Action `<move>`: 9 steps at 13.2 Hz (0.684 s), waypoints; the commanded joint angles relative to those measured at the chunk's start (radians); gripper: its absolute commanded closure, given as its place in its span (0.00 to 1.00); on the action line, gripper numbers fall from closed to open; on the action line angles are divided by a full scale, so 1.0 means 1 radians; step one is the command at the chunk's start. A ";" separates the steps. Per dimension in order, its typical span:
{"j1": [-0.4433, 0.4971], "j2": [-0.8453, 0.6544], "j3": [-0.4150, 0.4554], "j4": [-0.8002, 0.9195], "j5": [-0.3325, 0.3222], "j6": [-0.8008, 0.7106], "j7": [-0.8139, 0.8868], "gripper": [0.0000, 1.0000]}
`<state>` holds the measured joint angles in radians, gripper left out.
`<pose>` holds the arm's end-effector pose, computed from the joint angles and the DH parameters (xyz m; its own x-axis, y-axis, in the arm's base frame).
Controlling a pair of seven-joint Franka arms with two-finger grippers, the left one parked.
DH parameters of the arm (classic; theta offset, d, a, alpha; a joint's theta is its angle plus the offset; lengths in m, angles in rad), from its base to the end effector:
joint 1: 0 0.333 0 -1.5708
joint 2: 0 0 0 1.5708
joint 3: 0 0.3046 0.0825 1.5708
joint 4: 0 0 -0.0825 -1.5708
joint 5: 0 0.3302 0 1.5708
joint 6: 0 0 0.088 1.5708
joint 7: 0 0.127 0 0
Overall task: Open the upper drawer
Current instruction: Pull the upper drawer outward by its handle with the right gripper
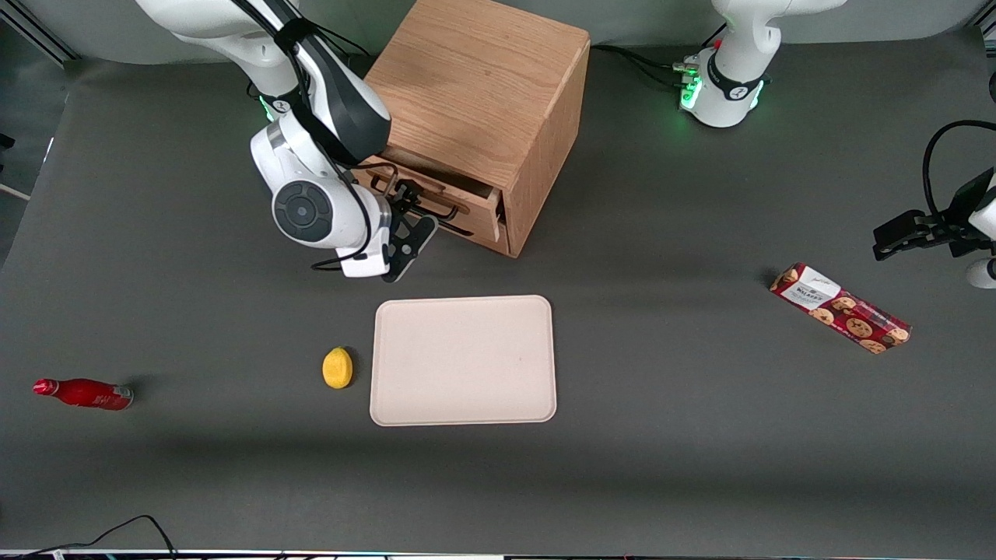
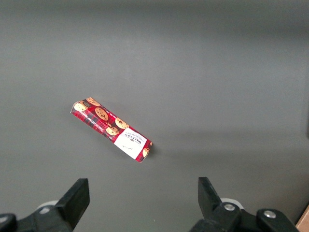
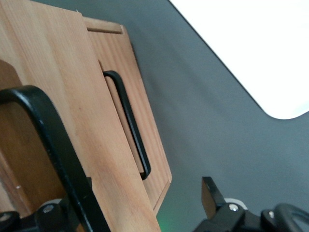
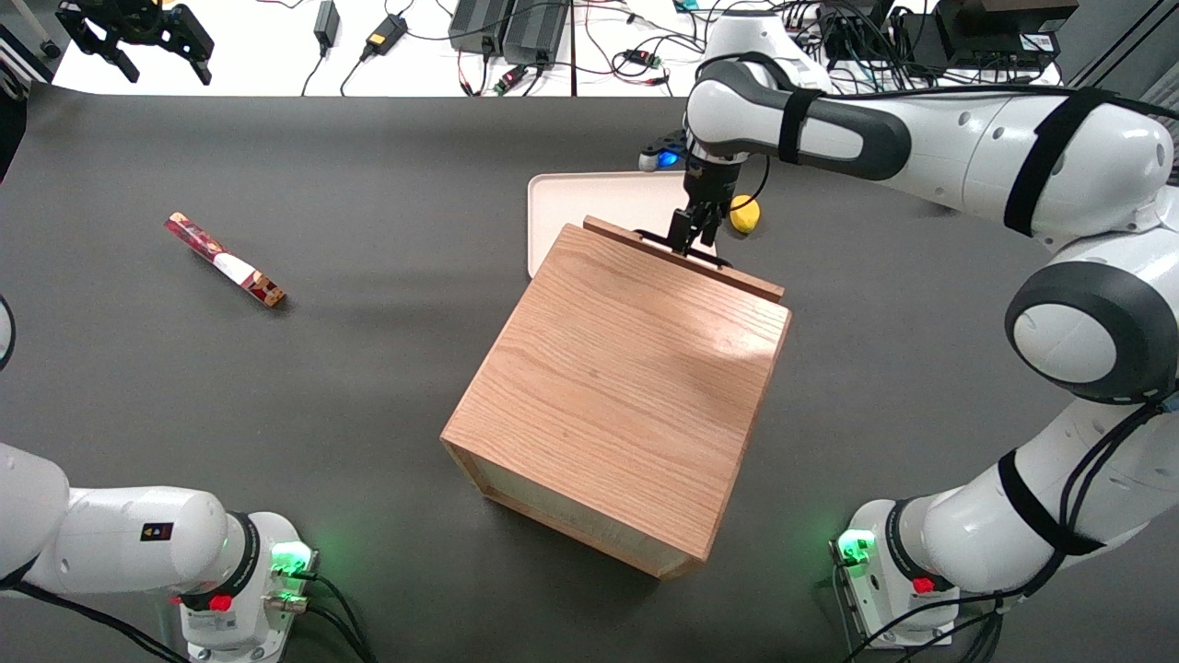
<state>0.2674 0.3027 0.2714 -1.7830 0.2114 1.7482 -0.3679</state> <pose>0.4561 0.2887 0.3689 0.6252 0.7514 -0.2108 0.6645 -0.6542 -0.3612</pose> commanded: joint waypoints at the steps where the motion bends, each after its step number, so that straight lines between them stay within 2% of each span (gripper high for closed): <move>1: -0.023 0.047 0.014 0.063 -0.020 -0.001 -0.022 0.00; 9: -0.057 0.105 0.014 0.139 -0.061 -0.002 -0.061 0.00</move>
<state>0.2211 0.3779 0.2715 -1.6865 0.1685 1.7498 -0.3917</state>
